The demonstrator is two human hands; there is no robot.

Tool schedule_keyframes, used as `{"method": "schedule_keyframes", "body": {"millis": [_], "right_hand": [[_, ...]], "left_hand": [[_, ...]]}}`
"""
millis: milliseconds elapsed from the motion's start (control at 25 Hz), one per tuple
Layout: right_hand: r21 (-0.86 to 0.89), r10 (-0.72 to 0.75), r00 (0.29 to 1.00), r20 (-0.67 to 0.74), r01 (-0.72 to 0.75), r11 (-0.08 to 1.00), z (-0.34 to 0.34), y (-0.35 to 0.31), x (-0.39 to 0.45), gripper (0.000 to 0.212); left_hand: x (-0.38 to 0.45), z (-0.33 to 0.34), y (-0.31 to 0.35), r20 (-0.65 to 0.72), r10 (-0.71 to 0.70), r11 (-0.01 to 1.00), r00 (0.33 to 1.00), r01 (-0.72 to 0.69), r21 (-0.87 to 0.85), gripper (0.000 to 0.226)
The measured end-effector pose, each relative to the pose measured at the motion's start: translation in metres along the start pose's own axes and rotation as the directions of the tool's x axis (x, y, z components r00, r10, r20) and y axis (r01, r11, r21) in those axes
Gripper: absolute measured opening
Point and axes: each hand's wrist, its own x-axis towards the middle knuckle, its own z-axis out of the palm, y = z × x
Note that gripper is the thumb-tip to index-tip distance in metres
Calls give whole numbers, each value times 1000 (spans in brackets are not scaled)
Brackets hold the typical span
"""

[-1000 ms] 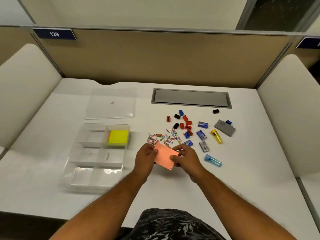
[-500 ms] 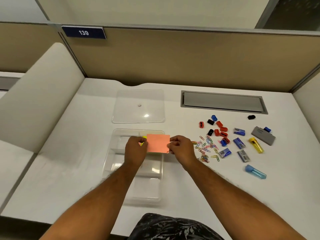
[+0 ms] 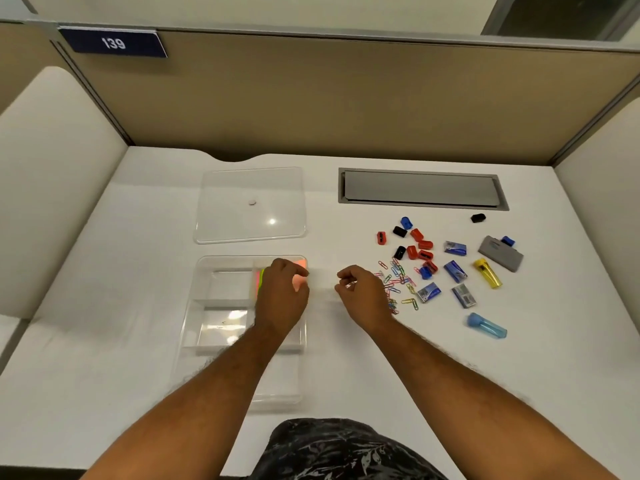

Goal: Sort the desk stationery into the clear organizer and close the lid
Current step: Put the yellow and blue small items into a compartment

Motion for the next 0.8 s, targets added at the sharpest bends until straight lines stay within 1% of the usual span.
{"method": "schedule_keyframes", "body": {"millis": [120, 160, 280, 360, 440, 520, 600, 680, 760, 800], "right_hand": [[-38, 39, 998, -54, -41, 998, -36, 41, -13, 17], [-53, 63, 996, -69, -67, 996, -51, 56, -17, 19], [-100, 144, 982, -125, -157, 982, -97, 96, -26, 26], [-127, 199, 959, -201, -227, 966, -127, 119, -32, 31], [-221, 213, 939, -271, -276, 935, -161, 145, -36, 35], [-335, 225, 935, -275, -313, 889, -187, 172, -37, 37], [-407, 267, 938, -219, -337, 849, -205, 194, -35, 41], [-451, 249, 958, -146, -288, 845, -211, 209, -33, 35], [-418, 226, 968, -104, -249, 873, -215, 218, -28, 28], [-369, 224, 969, -102, -245, 896, -217, 219, -24, 27]], "left_hand": [[-9, 39, 35, 141, 181, 983, 973, -183, -2, 23], [-11, 54, 47, 183, 213, 977, 960, -215, -12, 24], [-21, 99, 81, 290, 208, 978, 934, -197, -68, 34], [-25, 123, 99, 347, 178, 983, 921, -154, -98, 34], [-30, 146, 121, 412, 162, 986, 897, -135, -94, 33], [-35, 165, 139, 459, 152, 988, 875, -133, -73, 33], [-38, 183, 156, 468, 129, 992, 874, -116, -55, 32], [-38, 195, 169, 412, 84, 995, 907, -100, 17, 30], [-32, 202, 177, 332, 9, 996, 943, -38, 78, 29], [-28, 203, 179, 319, -23, 997, 947, -1, 78, 28]]}}
